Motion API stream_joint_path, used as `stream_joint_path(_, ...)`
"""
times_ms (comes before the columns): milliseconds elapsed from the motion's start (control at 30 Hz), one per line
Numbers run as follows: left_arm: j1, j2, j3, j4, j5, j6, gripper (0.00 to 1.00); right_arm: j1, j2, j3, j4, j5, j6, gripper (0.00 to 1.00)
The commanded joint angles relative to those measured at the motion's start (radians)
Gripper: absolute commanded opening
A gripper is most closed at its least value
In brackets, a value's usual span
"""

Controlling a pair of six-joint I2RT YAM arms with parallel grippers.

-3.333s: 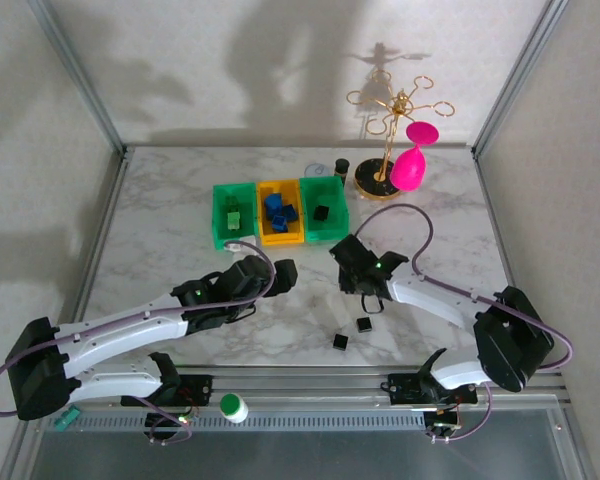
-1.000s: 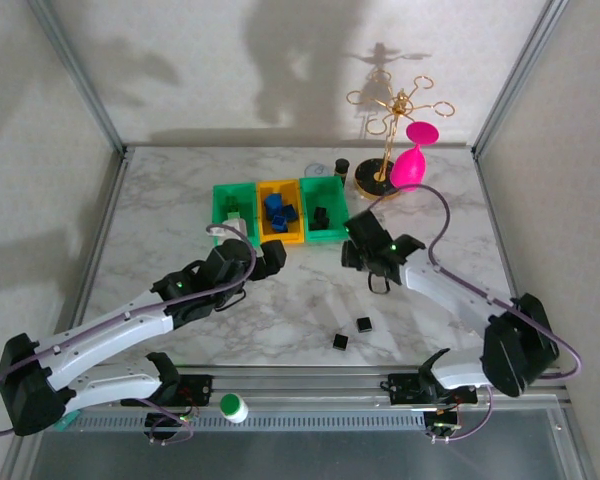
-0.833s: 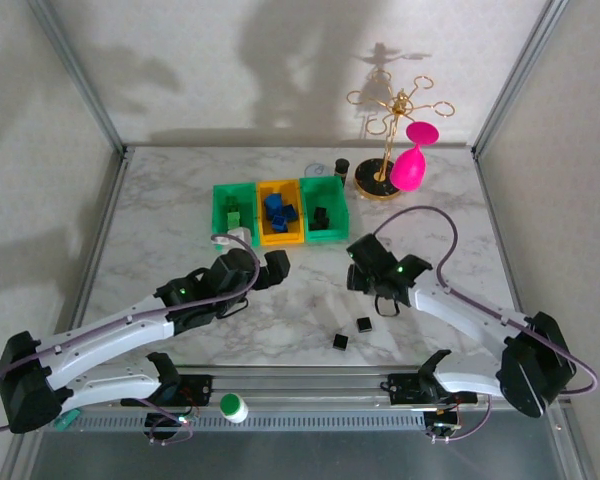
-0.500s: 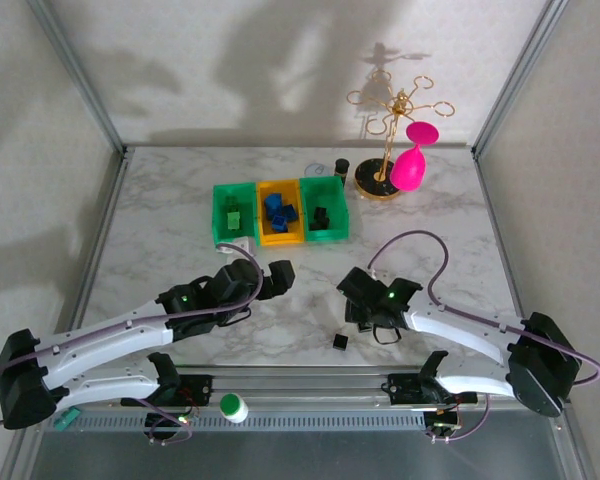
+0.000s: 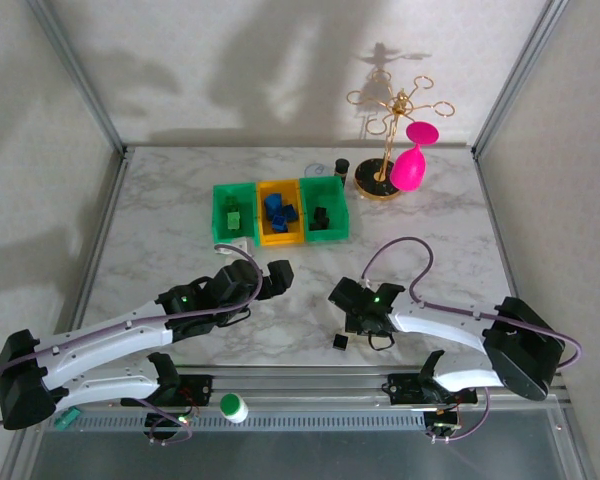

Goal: Sort the legos into containers by color
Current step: Pick up the lego from the bottom-center of the table, then place the lego in the container.

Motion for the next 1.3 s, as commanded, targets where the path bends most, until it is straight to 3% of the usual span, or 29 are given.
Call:
stream_joint_path(0,-0.010,-0.005,-0.013,-0.023,-0.034,-0.029,0.99,0.010,0.010,-0.020,0.018,-0.001,0.001,0.47)
stream_joint_path(433,-0.010,0.001,0.000,-0.018,-0.046,-0.025,1.00,0.005,-0.024,0.042,0.003,0.046,-0.035,0.34)
stream_joint_path(700,0.030,-0.037,0.036,-0.064,-0.103,0.028,1.00,-0.088,0.030,0.230,0.033,0.112,-0.219,0.34)
stream_joint_path(967,0.142,-0.066,0.055,-0.075,-0.084,0.081,1.00,-0.245,0.248,0.466,0.195,0.098,-0.453,0.34)
stream_joint_path(1267,0.244,-0.059,0.057,-0.054,-0.052,0.111,1.00,-0.359,0.564,0.789,0.253,0.047,-0.558,0.35)
